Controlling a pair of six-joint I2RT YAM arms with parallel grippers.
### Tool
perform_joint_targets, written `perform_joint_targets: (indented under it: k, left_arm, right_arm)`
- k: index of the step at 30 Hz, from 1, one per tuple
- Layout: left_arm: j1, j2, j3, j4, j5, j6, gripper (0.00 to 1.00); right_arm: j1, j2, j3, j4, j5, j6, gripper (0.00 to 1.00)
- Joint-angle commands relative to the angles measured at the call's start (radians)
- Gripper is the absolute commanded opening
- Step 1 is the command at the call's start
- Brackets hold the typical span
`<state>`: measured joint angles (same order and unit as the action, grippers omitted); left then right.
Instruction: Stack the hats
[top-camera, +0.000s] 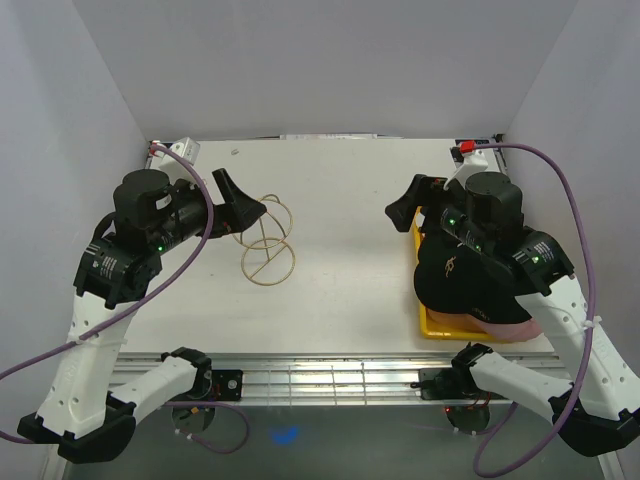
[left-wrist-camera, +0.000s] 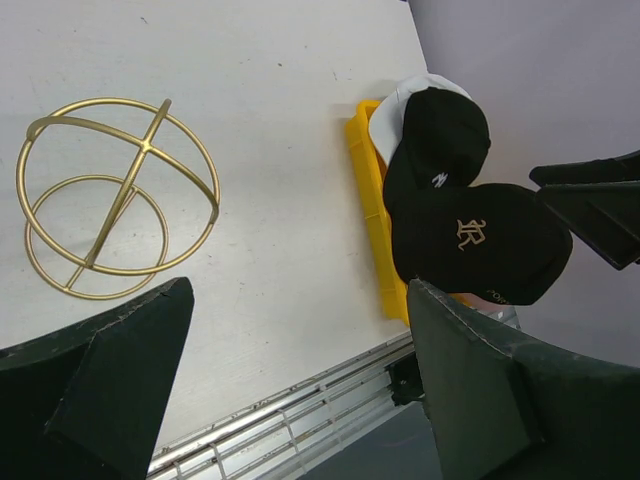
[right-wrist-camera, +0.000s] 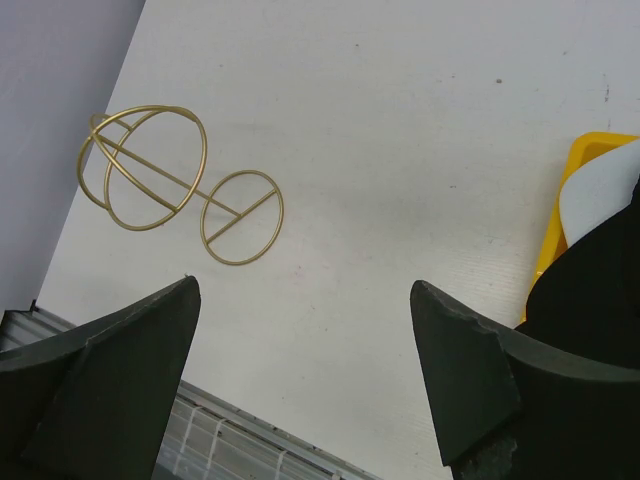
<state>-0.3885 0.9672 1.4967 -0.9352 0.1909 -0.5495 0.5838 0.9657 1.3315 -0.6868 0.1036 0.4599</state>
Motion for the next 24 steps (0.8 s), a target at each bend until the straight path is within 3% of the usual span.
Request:
perform_joint_targets:
  k: [1,14,19,24]
  left_arm:
    - [-0.003,-0.007,0.002,-0.008,0.005,-0.009,0.98]
    - [-0.003,0.002,0.019,-0.007,0.012,-0.004,0.98]
    - [-0.003,0.037,0.045,0.016,0.027,0.006,0.98]
    - [-0.003,0.051,0.033,0.050,0.059,0.005,0.98]
  right_arm:
    - [0.004,-0.012,0.032,0.010,0.007,-0.012,0.90]
    - [0.004,-0.004,0.072,-0.078,0.114,-0.003,0.92]
    - [0.004,0.065,0.179,-0.317,0.336,0.077,1.00]
    - [0.004,0.061,0.236,-0.549,0.527,0.195,1.00]
